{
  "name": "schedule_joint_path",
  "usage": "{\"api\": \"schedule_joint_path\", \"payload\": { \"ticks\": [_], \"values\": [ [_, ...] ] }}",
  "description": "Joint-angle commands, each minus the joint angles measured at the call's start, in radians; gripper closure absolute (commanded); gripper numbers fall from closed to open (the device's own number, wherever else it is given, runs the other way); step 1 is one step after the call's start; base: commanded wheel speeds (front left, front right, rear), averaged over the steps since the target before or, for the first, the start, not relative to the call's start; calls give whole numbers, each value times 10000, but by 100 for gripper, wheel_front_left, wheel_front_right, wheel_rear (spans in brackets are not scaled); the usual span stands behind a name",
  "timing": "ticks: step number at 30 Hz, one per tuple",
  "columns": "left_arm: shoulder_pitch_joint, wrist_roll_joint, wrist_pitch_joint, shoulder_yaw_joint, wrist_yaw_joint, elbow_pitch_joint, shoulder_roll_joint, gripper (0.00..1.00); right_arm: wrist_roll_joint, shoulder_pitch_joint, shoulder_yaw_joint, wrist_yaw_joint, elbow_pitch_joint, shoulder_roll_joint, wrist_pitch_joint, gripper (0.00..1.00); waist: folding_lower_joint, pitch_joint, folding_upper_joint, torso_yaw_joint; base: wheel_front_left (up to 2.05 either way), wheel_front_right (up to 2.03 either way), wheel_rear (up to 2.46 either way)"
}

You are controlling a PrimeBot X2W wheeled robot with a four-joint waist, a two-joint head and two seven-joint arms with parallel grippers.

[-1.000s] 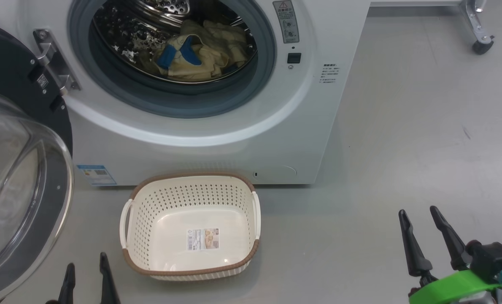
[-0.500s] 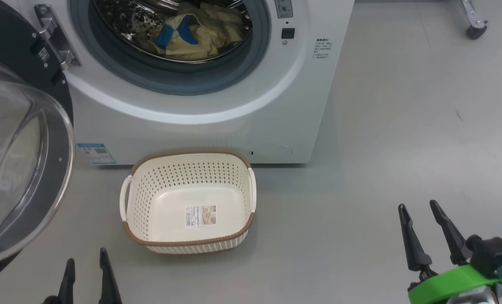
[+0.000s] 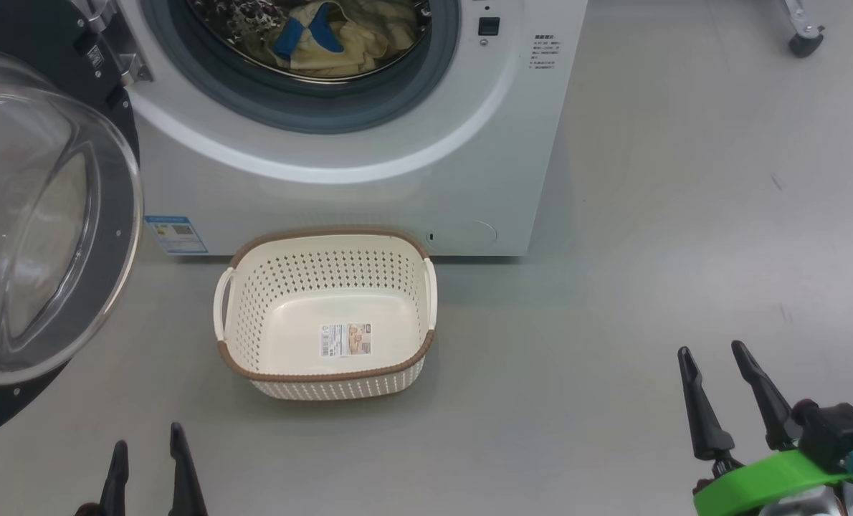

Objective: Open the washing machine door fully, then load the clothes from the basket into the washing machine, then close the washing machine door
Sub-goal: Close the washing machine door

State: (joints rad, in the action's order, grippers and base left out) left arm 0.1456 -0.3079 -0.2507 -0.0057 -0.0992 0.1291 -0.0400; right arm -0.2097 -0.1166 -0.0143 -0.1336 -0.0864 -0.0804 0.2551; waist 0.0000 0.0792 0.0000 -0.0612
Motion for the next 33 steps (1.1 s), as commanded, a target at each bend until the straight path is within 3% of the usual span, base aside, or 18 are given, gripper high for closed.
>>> {"api": "schedule_joint_path", "payload": {
  "ticks": [1,9,23,33],
  "values": [
    [-300,88,-111,288,-60,-279,-102,0,85,297,-193,29,312,-114,67,0,0,-29,0,80,0,0,0],
    [-298,150,-111,291,-154,-607,-102,0,170,319,-307,29,429,-215,67,0,0,-91,0,1048,0,0,0],
    [59,55,-111,393,-366,-905,-102,0,253,446,-789,29,336,-651,67,0,0,-445,0,4302,0,0,0],
    [247,-95,-111,485,-438,-1022,-102,0,276,613,-1166,29,289,-746,67,0,0,-554,0,5341,0,0,0]
  ]
}}
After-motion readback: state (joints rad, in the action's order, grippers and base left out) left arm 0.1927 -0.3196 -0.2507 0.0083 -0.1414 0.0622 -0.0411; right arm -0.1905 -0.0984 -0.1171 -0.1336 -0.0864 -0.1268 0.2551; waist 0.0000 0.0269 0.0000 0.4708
